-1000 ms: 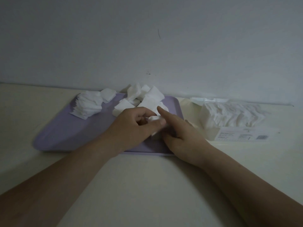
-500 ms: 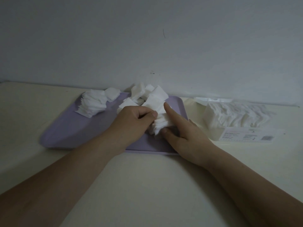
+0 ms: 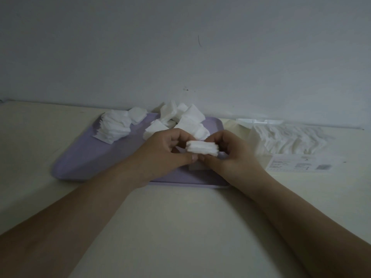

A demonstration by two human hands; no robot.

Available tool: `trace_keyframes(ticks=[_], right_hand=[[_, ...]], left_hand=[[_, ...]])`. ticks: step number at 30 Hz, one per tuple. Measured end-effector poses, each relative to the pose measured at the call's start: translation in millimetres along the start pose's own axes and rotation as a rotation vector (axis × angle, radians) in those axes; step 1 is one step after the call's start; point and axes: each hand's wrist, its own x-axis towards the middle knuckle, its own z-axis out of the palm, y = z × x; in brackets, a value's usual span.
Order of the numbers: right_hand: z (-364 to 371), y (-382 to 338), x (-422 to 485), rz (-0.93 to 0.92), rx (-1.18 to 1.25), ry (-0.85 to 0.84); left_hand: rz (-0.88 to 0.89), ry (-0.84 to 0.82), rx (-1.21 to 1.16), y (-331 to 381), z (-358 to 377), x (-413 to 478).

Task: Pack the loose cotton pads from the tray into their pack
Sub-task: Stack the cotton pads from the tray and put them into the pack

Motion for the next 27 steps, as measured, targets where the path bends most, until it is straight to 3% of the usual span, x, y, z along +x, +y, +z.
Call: trace_keyframes(ticks=[5, 8, 13, 19, 23, 27], right_hand=[[-8, -8, 3, 0.06, 0.315, -0.043], [-12, -25, 4, 0.086, 0.334, -0.039], [-36, -54, 3, 0.05, 0.15, 0.139], [-113, -58, 10, 0.01, -0.161, 0.28], [-140, -33, 8, 0.203, -0.458, 0.251], [-141, -18, 11, 0.308, -0.529, 0.159]], left_hand=[[-0.023, 0.06, -0.117, 17, 0, -6], [-0.033, 0.085, -0.172, 27, 4, -7], [-0.017, 0.117, -0.205, 53, 27, -1], [0.033, 0.13, -0.134, 86, 66, 23], [0.072, 0.098, 0.089, 82, 97, 36], [0.041, 0.075, 0.158, 71, 118, 41]])
